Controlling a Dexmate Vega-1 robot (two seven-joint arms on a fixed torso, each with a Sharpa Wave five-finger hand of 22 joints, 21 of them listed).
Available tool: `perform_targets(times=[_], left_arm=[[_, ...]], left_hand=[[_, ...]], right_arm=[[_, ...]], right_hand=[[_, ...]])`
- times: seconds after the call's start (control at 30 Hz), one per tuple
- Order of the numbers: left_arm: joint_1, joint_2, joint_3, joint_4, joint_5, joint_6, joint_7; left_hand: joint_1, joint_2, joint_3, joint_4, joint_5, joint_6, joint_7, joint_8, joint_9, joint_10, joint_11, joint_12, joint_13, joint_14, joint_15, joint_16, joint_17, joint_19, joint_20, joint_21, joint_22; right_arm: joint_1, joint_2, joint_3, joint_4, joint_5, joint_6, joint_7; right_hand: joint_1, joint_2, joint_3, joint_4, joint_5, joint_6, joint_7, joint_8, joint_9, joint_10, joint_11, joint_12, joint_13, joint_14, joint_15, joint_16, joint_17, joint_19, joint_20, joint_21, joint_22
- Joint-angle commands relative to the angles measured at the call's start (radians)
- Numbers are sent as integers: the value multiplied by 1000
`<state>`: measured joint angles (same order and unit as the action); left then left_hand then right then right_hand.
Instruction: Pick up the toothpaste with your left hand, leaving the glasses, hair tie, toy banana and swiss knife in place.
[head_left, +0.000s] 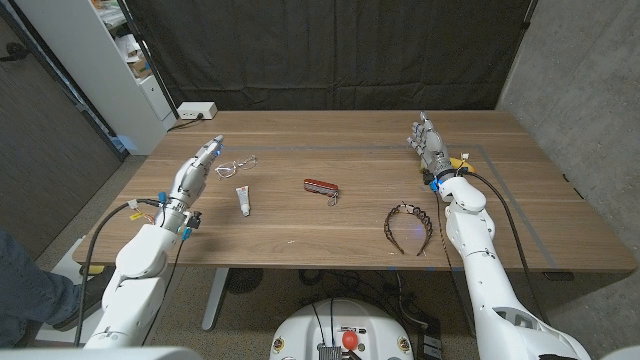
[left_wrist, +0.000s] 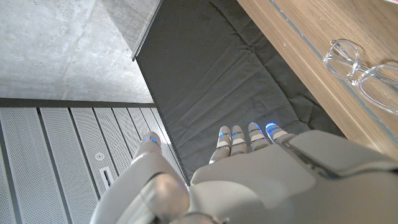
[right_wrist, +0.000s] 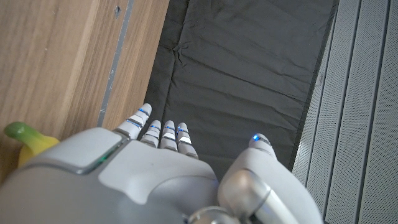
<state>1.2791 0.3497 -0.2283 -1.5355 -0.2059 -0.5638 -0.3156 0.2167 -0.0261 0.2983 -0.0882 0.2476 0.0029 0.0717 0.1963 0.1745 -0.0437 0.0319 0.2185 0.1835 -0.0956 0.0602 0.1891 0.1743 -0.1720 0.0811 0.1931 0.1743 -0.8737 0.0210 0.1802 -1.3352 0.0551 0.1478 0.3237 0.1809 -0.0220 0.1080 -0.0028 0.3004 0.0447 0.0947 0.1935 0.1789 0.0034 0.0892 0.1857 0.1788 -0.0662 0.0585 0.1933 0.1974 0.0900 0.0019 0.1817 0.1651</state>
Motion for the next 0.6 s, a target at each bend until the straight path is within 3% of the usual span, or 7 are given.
perform_targets(times=[0.03, 0.33, 0.6], left_arm=[[31, 4, -26, -26, 89, -18, 65], [65, 5, -62, -65, 177, -7, 127], [57, 26, -67, -57, 168, -14, 102]], left_hand=[[43, 9, 11, -23, 5, 1, -4, 0, 3, 8, -7, 3, 6, 3, -8, 2, 4, -18, 3, 3, 3], [102, 26, 34, -52, 11, 9, -13, 4, 3, 17, -22, 3, 6, 7, -15, 1, 3, -10, 3, 3, 1], [146, 38, 51, -70, 14, 18, -21, 7, 3, 28, -29, 4, 7, 17, -25, 3, 3, -4, 4, 4, 1]], right_arm=[[1, 3, -8, 5, -10, -1, -7], [4, 6, -14, 6, -20, -6, -11], [0, 10, -20, -5, -33, -16, -19]], right_hand=[[3, 4, -2, 1, 7, 1, 0, -1, 5, 3, 2, 6, 6, 0, 1, 9, 4, 4, 2, 8, 5], [4, 5, -2, 0, 7, 2, -1, -1, 5, 2, 2, 6, 6, 0, 2, 9, 4, 4, 3, 8, 5], [4, 6, -3, 0, 7, 0, -1, -1, 5, 2, 1, 6, 6, 0, 2, 9, 4, 3, 3, 8, 5]])
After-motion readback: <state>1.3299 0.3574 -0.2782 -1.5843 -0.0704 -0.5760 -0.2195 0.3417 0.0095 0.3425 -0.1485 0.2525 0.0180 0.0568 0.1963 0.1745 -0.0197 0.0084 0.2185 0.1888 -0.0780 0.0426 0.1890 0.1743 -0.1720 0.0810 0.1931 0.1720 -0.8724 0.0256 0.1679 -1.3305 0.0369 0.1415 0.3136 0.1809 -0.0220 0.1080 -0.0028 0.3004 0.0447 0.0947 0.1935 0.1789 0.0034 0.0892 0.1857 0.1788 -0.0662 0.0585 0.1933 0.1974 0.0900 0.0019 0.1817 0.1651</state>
